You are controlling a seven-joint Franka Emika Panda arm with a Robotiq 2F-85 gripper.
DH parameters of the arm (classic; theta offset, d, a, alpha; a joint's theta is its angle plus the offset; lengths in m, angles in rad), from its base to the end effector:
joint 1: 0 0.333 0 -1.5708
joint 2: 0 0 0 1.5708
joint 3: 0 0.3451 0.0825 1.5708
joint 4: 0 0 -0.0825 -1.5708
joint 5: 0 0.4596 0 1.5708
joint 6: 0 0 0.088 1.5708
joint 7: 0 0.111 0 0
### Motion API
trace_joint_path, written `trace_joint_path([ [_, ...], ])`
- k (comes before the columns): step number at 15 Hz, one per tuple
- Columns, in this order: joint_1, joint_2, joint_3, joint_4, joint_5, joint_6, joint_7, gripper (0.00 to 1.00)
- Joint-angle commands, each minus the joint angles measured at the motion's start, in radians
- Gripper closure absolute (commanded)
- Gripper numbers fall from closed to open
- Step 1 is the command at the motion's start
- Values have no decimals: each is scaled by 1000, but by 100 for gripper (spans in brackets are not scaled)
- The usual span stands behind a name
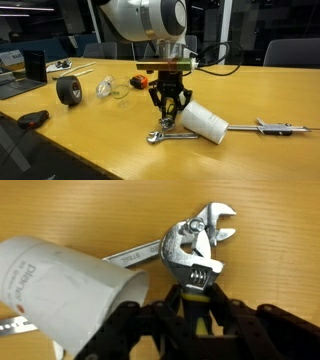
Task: Move the spanner with a black and yellow handle forward
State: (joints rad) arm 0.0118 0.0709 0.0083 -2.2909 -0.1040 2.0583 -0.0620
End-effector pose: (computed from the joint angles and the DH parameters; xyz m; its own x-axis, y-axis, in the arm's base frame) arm 0.5396 0.0050 0.2706 0.9437 0.1293 -0.3045 0.1525 -0.9868 0.0536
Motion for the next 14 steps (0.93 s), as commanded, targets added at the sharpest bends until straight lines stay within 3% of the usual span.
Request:
trace_joint_path([
  [1,-11,-70,-19,35,-76,-125,84,85],
  [7,-71,-228,-65,22,-182,-153,206,85],
  [14,-209,-378,-124,-25,-310,-132,386,85],
])
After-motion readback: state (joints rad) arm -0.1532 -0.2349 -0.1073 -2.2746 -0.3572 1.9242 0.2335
